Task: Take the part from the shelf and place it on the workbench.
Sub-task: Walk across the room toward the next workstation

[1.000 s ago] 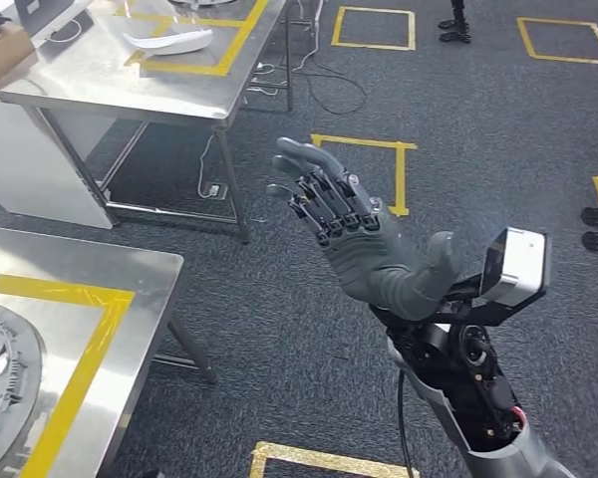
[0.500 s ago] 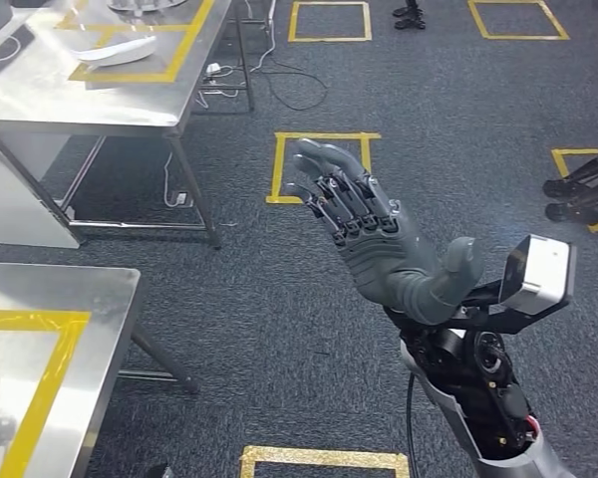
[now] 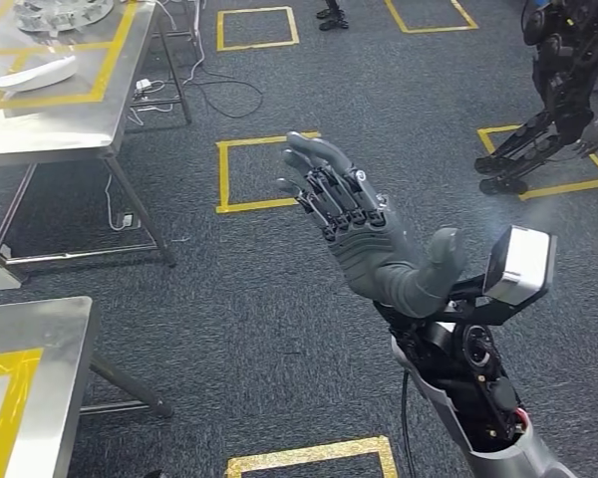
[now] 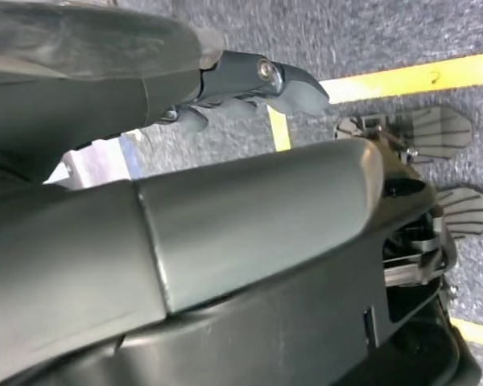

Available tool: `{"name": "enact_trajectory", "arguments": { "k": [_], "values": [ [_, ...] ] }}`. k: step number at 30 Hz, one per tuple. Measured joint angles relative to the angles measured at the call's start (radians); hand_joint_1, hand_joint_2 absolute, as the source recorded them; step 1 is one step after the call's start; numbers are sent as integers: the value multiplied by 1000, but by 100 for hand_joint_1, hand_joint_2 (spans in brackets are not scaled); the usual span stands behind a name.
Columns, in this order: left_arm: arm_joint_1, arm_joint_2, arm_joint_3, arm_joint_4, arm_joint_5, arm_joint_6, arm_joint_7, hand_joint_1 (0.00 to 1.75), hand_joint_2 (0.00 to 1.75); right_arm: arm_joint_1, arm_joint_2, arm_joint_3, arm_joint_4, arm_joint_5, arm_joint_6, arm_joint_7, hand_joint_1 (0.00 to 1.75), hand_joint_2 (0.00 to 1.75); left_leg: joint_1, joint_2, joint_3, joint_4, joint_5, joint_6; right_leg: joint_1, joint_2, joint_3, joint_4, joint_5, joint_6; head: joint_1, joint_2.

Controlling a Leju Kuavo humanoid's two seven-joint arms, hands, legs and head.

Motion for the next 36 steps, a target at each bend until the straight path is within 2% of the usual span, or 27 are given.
{"name": "enact_trajectory", "arguments": {
  "k": [1,2,3,4,5,6,7,9,10,11,12,14,16,17,19,20,21,22,23,25,27,29,30,31,33,35,36],
  "values": [
    [0,0,0,0,0,0,1,0,0,1,-2,-4,0,4,-7,1,0,0,3,13,4,-10,5,3,3,-24,-14,31,-22,4,5,0],
    [1,-1,0,0,1,0,2,0,0,3,-6,-8,0,9,-14,3,0,0,4,25,7,-16,7,5,4,-55,-37,87,-55,7,10,0],
    [3,-1,0,0,1,0,4,0,0,7,-9,-12,0,14,-22,5,0,0,3,36,8,-18,8,7,4,-79,-69,157,-93,12,15,0],
    [4,-1,0,0,2,-1,6,0,0,13,-13,-17,1,19,-30,7,0,0,3,49,8,-17,7,7,2,-91,-99,224,-124,16,17,0],
    [5,-2,0,0,2,-1,8,0,0,21,-17,-22,1,24,-37,10,0,0,3,61,8,-17,6,6,-2,-97,-118,269,-138,20,20,0],
    [6,-3,0,0,3,-1,10,0,0,28,-21,-28,2,27,-43,11,0,0,4,72,9,-17,5,5,-5,-102,-118,274,-131,24,23,0],
    [7,-4,0,0,3,-1,10,0,0,34,-24,-34,3,30,-47,13,0,0,5,82,10,-15,3,2,-9,-107,-97,237,-107,28,26,0],
    [6,-5,0,0,3,-1,11,0,0,43,-32,-48,4,36,-57,18,0,0,5,101,13,-7,-6,-9,-12,-142,-19,93,-45,34,35,0],
    [6,-5,-1,0,3,-1,11,0,0,48,-35,-55,5,39,-61,20,0,0,3,108,13,0,-11,-15,-12,-156,10,36,-25,31,38,0],
    [6,-3,-1,0,3,-2,11,0,0,53,-38,-62,6,41,-64,22,0,0,1,116,12,6,-15,-20,-11,-164,26,2,-18,25,38,0],
    [5,-2,-2,0,3,-2,12,0,0,59,-41,-70,6,43,-68,24,0,0,-2,122,12,10,-18,-24,-9,-163,27,-5,-20,16,35,0],
    [4,-2,-5,0,2,-4,12,0,0,72,-47,-83,8,45,-77,32,0,0,-1,139,15,10,-21,-30,-7,-138,24,-5,-17,-2,26,0],
    [2,-2,-7,0,1,-6,12,0,0,81,-51,-94,8,48,-87,40,0,0,5,119,4,44,-50,-38,-8,-117,24,-7,-13,-13,18,0],
    [2,-3,-8,0,1,-7,12,0,0,86,-53,-100,9,48,-92,42,0,0,7,97,-17,92,-79,-41,-9,-108,23,-8,-11,-18,12,0],
    [3,-3,-8,0,1,-9,12,0,0,100,-61,-114,13,57,-106,51,0,0,9,55,-88,237,-144,-40,-6,-89,20,-8,-9,-22,-1,0],
    [5,-4,-9,0,2,-10,11,0,0,108,-66,-120,17,70,-120,61,0,0,8,45,-119,294,-159,-38,-4,-78,19,-8,-8,-24,-4,0],
    [6,-4,-9,0,2,-10,10,0,0,115,-70,-127,23,94,-142,79,0,0,7,39,-134,317,-156,-33,-1,-66,18,-8,-8,-25,-6,0],
    [8,-4,-9,0,4,-10,9,0,0,120,-74,-132,29,127,-171,104,0,0,5,34,-130,297,-133,-26,1,-53,19,-8,-7,-26,-6,0],
    [8,-4,-9,0,6,-10,8,0,0,123,-78,-137,38,167,-205,131,0,0,2,25,-106,240,-96,-18,2,-40,19,-8,-6,-26,-6,0],
    [8,-3,-9,0,9,-10,5,0,0,128,-85,-146,64,239,-266,174,0,0,-4,-13,-44,96,-32,-3,1,-17,19,-8,-4,-24,-7,0],
    [6,-1,-9,0,10,-11,3,0,0,133,-93,-155,98,287,-305,206,0,0,-9,-33,-13,26,-12,2,-1,2,14,-8,-1,-17,-8,0],
    [3,-3,-9,0,12,-13,3,0,0,135,-103,-162,146,334,-343,260,0,0,-9,-16,-9,15,-8,4,-2,16,10,-12,4,-6,-8,0],
    [1,-5,-9,0,12,-13,3,0,0,135,-108,-167,184,354,-361,286,0,0,-8,-6,-4,5,-3,7,0,6,8,-9,0,-1,-7,0],
    [0,-7,-9,0,13,-14,3,0,0,130,-113,-173,237,367,-377,299,0,0,-5,4,0,-5,2,11,3,-16,0,9,-15,4,-3,0],
    [1,-10,-9,0,12,-13,3,0,0,112,-120,-192,386,364,-395,277,0,0,-5,24,4,-18,9,15,5,-73,-44,108,-73,12,7,0],
    [4,-14,-9,0,10,-12,4,0,0,91,-123,-214,578,331,-401,235,0,0,-6,43,2,-19,9,17,0,-95,-98,229,-127,21,13,0],
    [6,-16,-9,0,8,-11,5,0,0,88,-124,-227,676,310,-402,227,0,0,-5,51,1,-18,9,16,-4,-100,-107,253,-130,24,15,0]
  ]
}}
